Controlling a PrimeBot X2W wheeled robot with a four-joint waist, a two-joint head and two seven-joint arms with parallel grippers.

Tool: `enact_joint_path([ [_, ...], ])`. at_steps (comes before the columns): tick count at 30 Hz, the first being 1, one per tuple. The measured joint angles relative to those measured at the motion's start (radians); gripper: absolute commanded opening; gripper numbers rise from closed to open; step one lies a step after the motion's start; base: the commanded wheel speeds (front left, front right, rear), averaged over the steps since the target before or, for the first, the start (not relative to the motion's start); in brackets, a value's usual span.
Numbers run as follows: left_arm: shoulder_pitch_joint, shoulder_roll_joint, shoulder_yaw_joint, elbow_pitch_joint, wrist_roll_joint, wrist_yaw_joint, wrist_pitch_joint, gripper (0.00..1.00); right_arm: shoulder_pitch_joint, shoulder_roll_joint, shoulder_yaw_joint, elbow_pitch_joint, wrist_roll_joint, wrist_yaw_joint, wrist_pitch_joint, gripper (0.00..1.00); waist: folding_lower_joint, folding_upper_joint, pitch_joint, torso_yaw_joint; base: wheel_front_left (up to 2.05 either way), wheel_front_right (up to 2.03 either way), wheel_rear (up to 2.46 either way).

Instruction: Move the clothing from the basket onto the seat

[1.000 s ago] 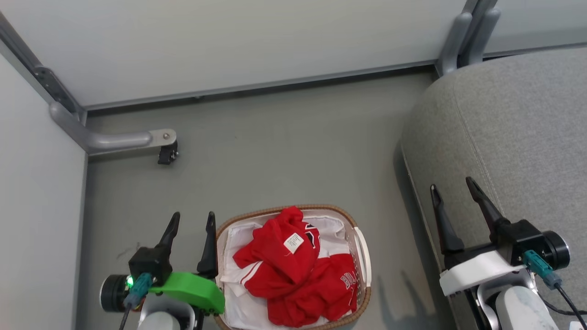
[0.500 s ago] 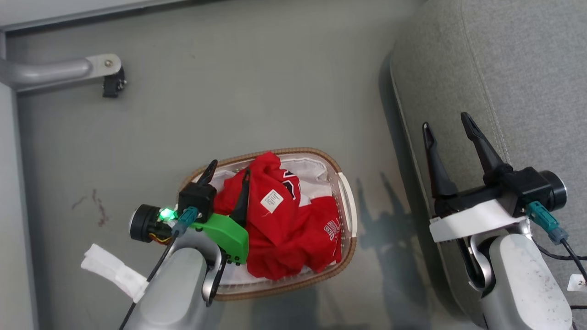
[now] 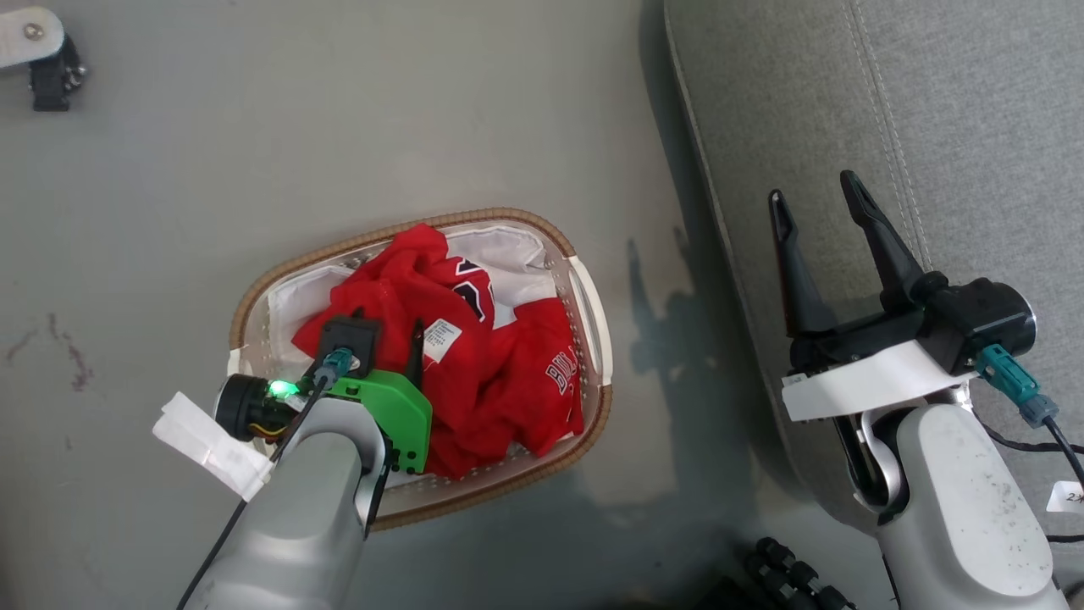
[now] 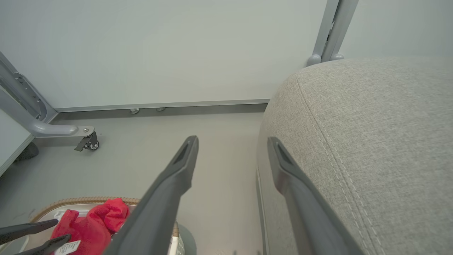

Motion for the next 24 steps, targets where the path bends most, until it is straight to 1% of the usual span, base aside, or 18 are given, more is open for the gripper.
enact_joint_path([
  [6, -0.044, 0.000, -0.021, 0.093, -0.050, -0.001, 0.023, 1.00, -0.018, 0.000, 0.006, -0.005, 0.016, 0.000, 0.000, 1.00, 0.0000, 0.0000, 0.046, -0.033, 0.00, 0.00, 0.00],
  [14, -0.065, 0.000, -0.060, 0.173, -0.104, -0.004, 0.132, 1.00, -0.032, 0.000, 0.018, -0.007, 0.032, 0.000, 0.000, 1.00, 0.0000, 0.0000, 0.085, -0.060, 0.00, 0.00, 0.00],
  [15, -0.068, 0.000, -0.063, 0.179, -0.110, -0.003, 0.144, 0.92, -0.034, 0.000, 0.019, -0.007, 0.035, 0.000, 0.000, 1.00, 0.0000, 0.0000, 0.088, -0.063, 0.00, 0.00, 0.00],
  [17, -0.070, 0.000, -0.068, 0.188, -0.119, -0.001, 0.157, 0.53, -0.034, 0.000, 0.021, -0.007, 0.036, 0.000, 0.000, 1.00, -0.0001, 0.0000, 0.090, -0.066, 0.00, 0.00, 0.00],
  [20, -0.070, 0.000, -0.072, 0.196, -0.130, 0.001, 0.167, 0.28, -0.034, 0.000, 0.024, -0.007, 0.036, 0.000, 0.000, 1.00, -0.0001, 0.0000, 0.090, -0.068, 0.00, 0.00, 0.00],
  [21, -0.070, 0.000, -0.074, 0.199, -0.133, 0.002, 0.168, 0.04, -0.034, 0.000, 0.025, -0.007, 0.036, 0.000, 0.000, 1.00, -0.0001, 0.0000, 0.090, -0.069, 0.00, 0.00, 0.00],
  [22, -0.070, 0.000, -0.075, 0.202, -0.140, 0.002, 0.170, 0.00, -0.034, 0.000, 0.025, -0.008, 0.036, 0.000, 0.000, 1.00, -0.0001, 0.0000, 0.091, -0.070, 0.00, 0.00, 0.00],
  [24, -0.070, 0.000, -0.078, 0.207, -0.147, 0.003, 0.170, 0.00, -0.034, 0.000, 0.025, -0.008, 0.036, 0.000, 0.000, 1.00, -0.0001, 0.0000, 0.091, -0.072, 0.00, 0.00, 0.00],
])
